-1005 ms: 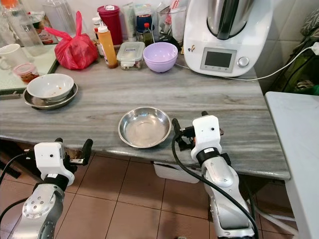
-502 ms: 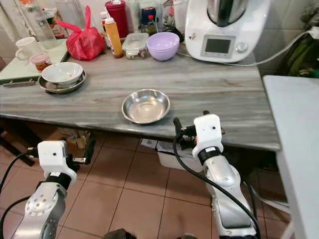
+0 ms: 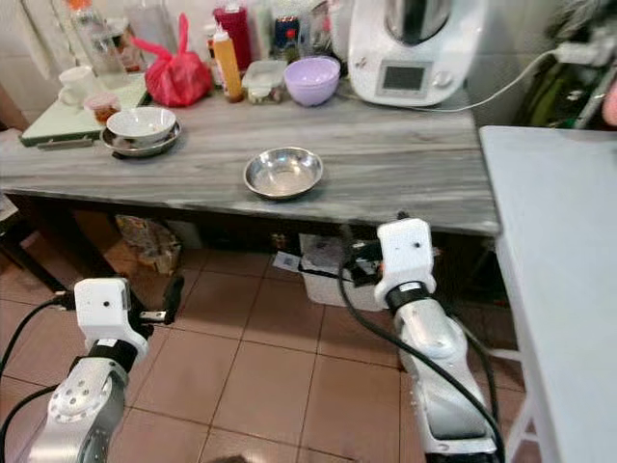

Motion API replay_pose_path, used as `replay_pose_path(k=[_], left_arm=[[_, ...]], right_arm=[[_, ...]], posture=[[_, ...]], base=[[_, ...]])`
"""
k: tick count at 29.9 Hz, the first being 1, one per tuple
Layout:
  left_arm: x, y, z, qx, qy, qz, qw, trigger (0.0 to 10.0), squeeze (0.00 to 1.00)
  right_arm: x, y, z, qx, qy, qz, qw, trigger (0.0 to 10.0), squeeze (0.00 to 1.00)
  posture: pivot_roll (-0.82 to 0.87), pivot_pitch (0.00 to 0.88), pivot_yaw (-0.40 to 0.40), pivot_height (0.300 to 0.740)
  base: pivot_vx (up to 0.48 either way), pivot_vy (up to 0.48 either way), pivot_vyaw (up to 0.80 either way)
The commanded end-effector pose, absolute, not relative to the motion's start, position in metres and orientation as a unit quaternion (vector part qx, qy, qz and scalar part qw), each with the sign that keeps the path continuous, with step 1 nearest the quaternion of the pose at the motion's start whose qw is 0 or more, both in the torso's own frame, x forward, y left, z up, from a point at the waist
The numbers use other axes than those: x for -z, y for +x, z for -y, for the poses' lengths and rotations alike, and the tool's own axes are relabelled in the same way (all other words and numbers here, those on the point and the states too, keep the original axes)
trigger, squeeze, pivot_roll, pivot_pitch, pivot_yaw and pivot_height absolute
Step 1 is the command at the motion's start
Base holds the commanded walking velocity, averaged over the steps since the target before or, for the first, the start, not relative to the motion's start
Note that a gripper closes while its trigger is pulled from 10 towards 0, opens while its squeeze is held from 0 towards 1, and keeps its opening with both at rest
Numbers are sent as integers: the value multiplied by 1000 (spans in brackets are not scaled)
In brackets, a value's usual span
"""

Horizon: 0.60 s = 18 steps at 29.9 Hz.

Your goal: Setting the table

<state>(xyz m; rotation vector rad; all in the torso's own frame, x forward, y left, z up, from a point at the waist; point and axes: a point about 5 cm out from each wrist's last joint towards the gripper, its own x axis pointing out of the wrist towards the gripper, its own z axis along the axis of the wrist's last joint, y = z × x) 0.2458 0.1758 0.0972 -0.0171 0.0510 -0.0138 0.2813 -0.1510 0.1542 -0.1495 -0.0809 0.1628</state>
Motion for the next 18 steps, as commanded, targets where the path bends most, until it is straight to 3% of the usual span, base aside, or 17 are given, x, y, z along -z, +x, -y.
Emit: replay_pose_path(k=[1, 14, 18], left_arm=[[-96, 244, -181, 3, -1, -31, 1000, 10000, 0], [-95, 243, -179, 11, 2, -34, 999, 10000, 0], [-96, 243, -177, 19, -9, -27, 999, 10000, 0]], right_arm=[[-156, 282, 144, -92, -67, 44, 993, 10000, 0], [-154, 284, 144, -90, -64, 40, 993, 10000, 0], [-154, 284, 144, -89, -64, 41, 993, 10000, 0]], posture=[[-84, 68, 73, 740], [-78, 65, 72, 740], [-80, 65, 76, 740]], base=[[-285, 0, 0], [-275, 0, 0], [0, 0, 0]])
